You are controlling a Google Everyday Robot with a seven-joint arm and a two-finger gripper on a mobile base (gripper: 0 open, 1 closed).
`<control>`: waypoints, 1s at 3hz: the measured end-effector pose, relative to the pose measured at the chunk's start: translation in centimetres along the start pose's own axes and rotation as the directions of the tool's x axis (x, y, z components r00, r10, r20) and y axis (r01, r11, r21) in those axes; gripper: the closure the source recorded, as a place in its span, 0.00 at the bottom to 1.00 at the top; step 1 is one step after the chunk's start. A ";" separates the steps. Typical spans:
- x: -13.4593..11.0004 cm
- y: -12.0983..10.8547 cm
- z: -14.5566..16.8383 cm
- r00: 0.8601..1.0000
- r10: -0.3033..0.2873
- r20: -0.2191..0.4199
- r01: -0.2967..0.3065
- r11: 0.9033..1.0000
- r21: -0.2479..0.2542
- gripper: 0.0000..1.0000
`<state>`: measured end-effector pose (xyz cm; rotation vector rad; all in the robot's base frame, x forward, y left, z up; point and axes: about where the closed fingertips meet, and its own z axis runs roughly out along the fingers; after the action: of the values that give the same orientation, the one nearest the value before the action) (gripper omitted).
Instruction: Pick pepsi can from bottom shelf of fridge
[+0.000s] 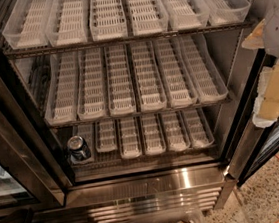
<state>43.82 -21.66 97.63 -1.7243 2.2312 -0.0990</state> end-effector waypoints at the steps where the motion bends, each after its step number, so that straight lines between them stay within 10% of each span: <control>1: -0.1 0.0 -0.1 1.000 -0.001 0.002 0.001 1.000 0.007 0.00; 3: -0.1 3.6 9.4 0.995 -0.082 0.063 0.081 0.997 0.004 0.00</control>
Offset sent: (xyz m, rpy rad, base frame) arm -0.0081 0.0108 -0.0788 -0.0163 -0.0760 0.0241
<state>43.22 -19.27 87.91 -1.7925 2.1156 -0.0635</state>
